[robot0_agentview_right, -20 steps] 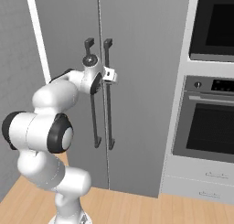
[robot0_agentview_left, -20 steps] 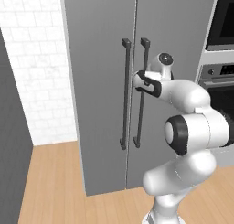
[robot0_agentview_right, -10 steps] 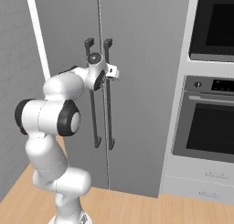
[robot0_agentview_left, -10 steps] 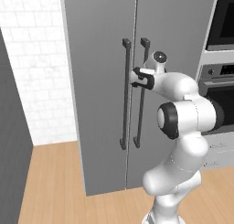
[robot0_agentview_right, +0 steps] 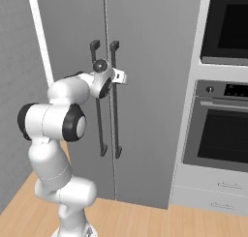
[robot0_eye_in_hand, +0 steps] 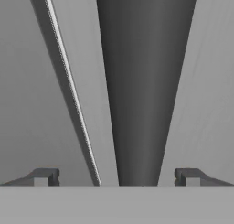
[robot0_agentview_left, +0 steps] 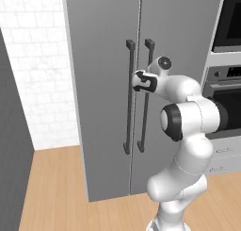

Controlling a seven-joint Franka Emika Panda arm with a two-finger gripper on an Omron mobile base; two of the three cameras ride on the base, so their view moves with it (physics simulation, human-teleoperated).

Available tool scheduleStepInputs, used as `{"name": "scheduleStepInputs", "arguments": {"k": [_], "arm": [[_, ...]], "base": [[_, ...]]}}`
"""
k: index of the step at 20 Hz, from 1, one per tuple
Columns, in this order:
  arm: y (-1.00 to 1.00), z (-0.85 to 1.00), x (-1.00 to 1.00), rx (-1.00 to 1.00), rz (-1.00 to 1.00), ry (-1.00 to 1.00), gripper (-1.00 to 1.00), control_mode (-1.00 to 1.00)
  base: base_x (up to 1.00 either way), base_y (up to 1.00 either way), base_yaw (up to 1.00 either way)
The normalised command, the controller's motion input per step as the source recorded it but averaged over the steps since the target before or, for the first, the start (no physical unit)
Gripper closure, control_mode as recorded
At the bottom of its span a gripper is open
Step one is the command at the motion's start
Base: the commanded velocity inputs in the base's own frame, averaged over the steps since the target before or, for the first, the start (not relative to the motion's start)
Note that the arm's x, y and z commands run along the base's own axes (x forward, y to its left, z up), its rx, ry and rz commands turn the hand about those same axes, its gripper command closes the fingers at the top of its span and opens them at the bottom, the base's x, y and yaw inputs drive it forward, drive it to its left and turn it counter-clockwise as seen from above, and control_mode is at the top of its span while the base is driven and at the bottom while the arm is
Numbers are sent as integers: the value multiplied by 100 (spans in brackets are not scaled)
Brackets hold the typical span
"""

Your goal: Take the strawberry from the fridge and place it on top of the pancake, located on the dining counter.

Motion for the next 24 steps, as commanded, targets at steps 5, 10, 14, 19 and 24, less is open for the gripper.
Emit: {"name": "scheduleStepInputs", "arguments": {"k": [5,10,14,19,24], "arm": [[-11,-5,59,1,0,0,100,-100],[-6,-17,9,0,0,2,100,-100],[-60,0,-46,3,3,-5,100,-100],[-97,2,-94,12,8,-8,100,-100],[-91,0,-91,11,11,-8,100,-100]], "base": [[0,0,0],[0,0,0],[0,0,0],[0,0,0],[0,0,0]]}}
